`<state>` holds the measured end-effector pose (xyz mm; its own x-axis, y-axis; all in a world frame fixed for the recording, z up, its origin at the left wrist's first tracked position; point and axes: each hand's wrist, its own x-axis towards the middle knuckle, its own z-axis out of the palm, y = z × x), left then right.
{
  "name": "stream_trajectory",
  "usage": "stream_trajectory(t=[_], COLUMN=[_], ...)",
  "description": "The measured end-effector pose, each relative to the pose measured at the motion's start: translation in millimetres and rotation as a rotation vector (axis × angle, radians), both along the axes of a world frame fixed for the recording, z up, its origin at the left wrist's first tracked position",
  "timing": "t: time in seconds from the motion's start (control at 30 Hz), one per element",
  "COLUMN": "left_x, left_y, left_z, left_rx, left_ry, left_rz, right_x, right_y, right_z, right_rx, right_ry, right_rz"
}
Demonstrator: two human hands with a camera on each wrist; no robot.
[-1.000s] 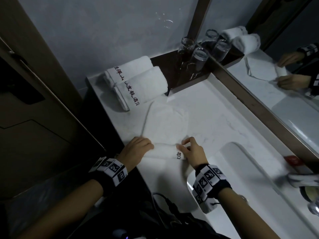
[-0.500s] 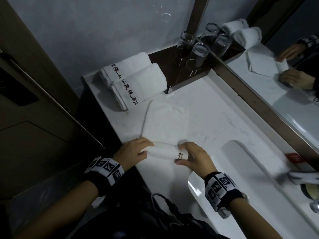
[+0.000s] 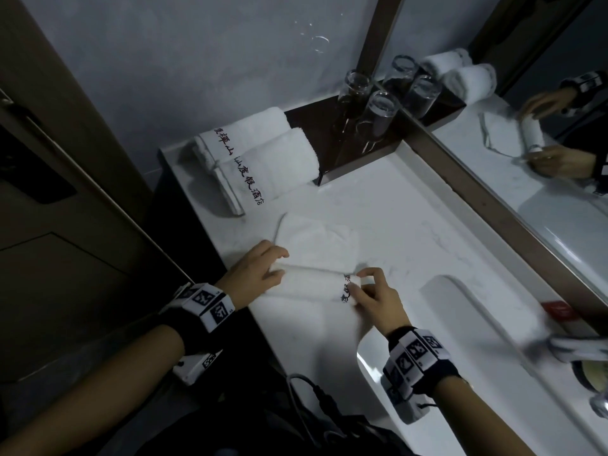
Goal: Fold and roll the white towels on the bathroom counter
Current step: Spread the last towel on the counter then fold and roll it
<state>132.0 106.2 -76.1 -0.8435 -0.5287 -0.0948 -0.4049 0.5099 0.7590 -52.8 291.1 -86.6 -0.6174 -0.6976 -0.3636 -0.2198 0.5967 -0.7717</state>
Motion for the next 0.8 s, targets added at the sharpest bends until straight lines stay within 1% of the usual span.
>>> stream_trajectory(t=[0.03,0.07,0.1,0.2,0.23,0.27,0.33,0.37,0.4,0.47,0.5,0.53,0.6,0.67,0.73,0.8], left_x=[0.2,0.6,0.8,0.6,-0.6,-2.5,-6.4,-8.1,-9.4,-11.0,-11.8,-12.6,-14.0,-14.0,-12.5,-11.9], left_y=[1.2,2.7,4.4,9.2,9.4,8.9,6.9,5.2,2.9,-2.8,-5.6,-8.0,-12.1,-17.5,-25.3,-31.0], left_z=[-1.1,-2.3,-3.8,-8.5,-9.8,-10.3,-9.7,-9.3,-8.6,-5.7,-3.3,-0.9,2.9,5.8,7.3,7.5], left_rx=[-0.123,-0.204,-0.235,-0.181,-0.169,-0.165,-0.149,-0.13,-0.108,-0.059,-0.03,-0.002,0.031,0.073,0.184,0.355], left_ry=[0.029,0.039,0.017,-0.135,-0.172,-0.194,-0.196,-0.183,-0.168,-0.137,-0.124,-0.118,-0.135,-0.184,-0.211,-0.173], left_rz=[-0.033,-0.072,-0.105,-0.165,-0.181,-0.193,-0.191,-0.18,-0.163,-0.11,-0.088,-0.075,-0.073,-0.054,-0.023,0.01], right_x=[-2.0,-4.3,-6.9,-9.0,-7.1,-4.2,2.0,3.8,4.4,2.6,0.9,-1.4,-4.7,-8.2,-14.5,-20.8], right_y=[-4.2,-8.1,-11.4,-17.8,-18.6,-18.6,-16.4,-14.4,-12.7,-8.0,-5.7,-4.1,-3.6,-4.1,-4.1,-4.1], right_z=[-1.6,-2.1,-2.6,0.1,1.2,2.3,4.7,6.3,9.0,11.1,10.4,9.5,9.5,11.6,15.1,17.3], right_rx=[0.008,0.023,0.042,0.081,0.079,0.08,0.046,-0.019,-0.076,-0.099,-0.072,-0.051,-0.07,-0.122,-0.133,-0.106], right_ry=[0.002,-0.002,-0.009,-0.009,0.029,0.115,0.349,0.408,0.422,0.424,0.429,0.434,0.431,0.339,0.199,0.1], right_rz=[-0.047,-0.089,-0.118,-0.153,-0.145,-0.119,-0.028,0.017,0.083,0.27,0.339,0.372,0.35,0.279,0.23,0.221])
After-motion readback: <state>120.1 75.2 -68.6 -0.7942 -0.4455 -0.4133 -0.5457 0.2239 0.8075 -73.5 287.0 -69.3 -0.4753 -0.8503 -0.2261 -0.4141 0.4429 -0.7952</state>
